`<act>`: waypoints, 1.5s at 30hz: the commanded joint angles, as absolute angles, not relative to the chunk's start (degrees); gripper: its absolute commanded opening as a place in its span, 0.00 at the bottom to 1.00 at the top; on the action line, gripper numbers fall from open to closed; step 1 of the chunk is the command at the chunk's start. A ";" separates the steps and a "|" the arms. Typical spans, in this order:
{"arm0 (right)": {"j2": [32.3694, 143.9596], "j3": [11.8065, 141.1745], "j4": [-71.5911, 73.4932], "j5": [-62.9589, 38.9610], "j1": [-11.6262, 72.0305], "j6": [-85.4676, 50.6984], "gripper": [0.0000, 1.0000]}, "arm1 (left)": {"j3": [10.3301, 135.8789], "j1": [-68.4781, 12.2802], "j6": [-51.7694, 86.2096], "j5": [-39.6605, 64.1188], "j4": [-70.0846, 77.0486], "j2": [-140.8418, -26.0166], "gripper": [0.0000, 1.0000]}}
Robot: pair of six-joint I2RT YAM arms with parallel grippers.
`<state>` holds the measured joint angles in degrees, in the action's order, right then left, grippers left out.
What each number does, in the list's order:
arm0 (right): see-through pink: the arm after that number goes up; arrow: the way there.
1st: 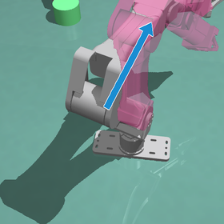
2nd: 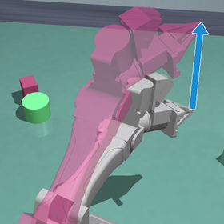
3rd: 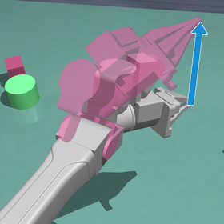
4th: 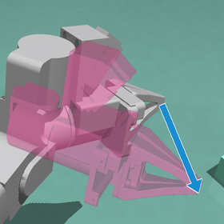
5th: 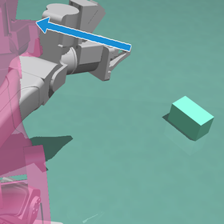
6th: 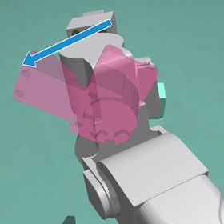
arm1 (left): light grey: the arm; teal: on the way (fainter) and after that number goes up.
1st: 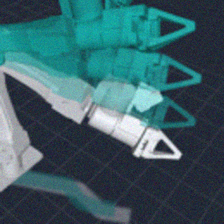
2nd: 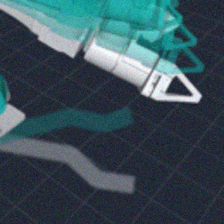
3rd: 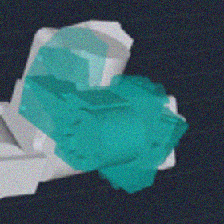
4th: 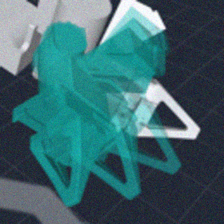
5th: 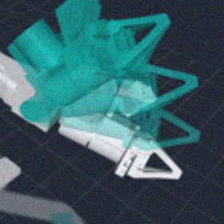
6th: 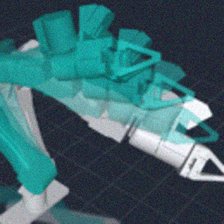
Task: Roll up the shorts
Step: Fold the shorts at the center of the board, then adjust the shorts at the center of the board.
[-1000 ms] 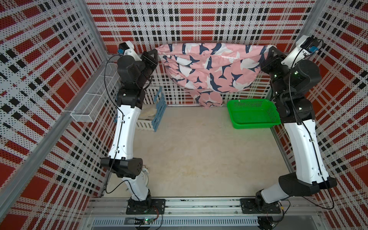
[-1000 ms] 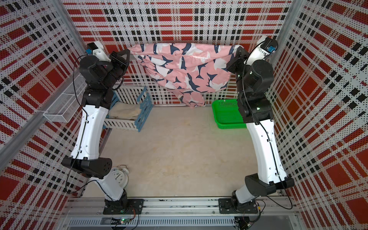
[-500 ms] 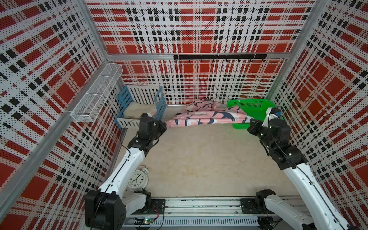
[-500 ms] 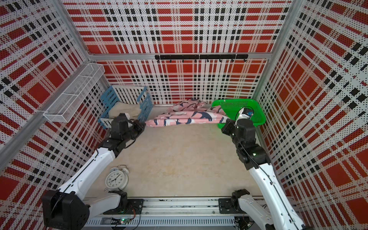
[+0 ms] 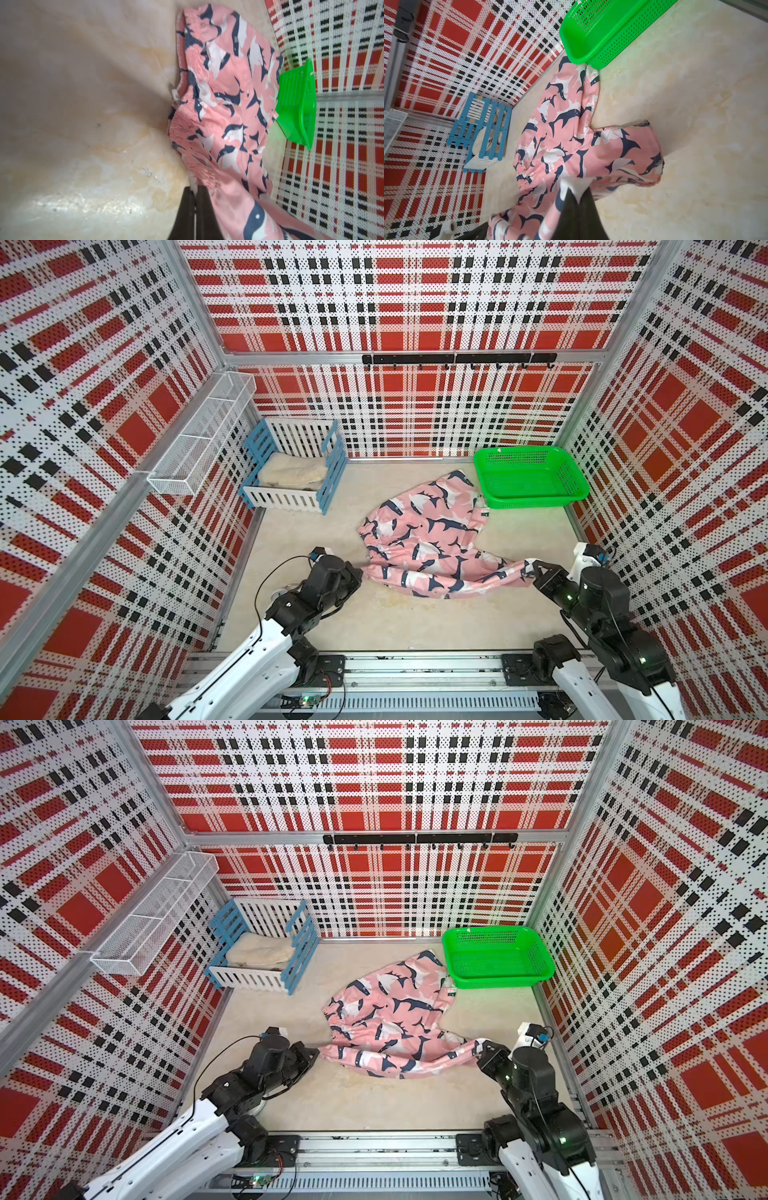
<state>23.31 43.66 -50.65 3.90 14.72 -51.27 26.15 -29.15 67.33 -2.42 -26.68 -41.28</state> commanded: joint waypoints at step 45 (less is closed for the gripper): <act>111.61 97.64 -29.59 5.23 28.16 -31.20 0.73 | 105.71 -15.15 23.24 -7.94 -32.82 -120.13 0.48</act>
<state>113.34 102.19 -24.18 11.18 26.11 -29.85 102.98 -12.32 26.65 -8.40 -27.83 -116.97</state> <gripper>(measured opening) 0.734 0.491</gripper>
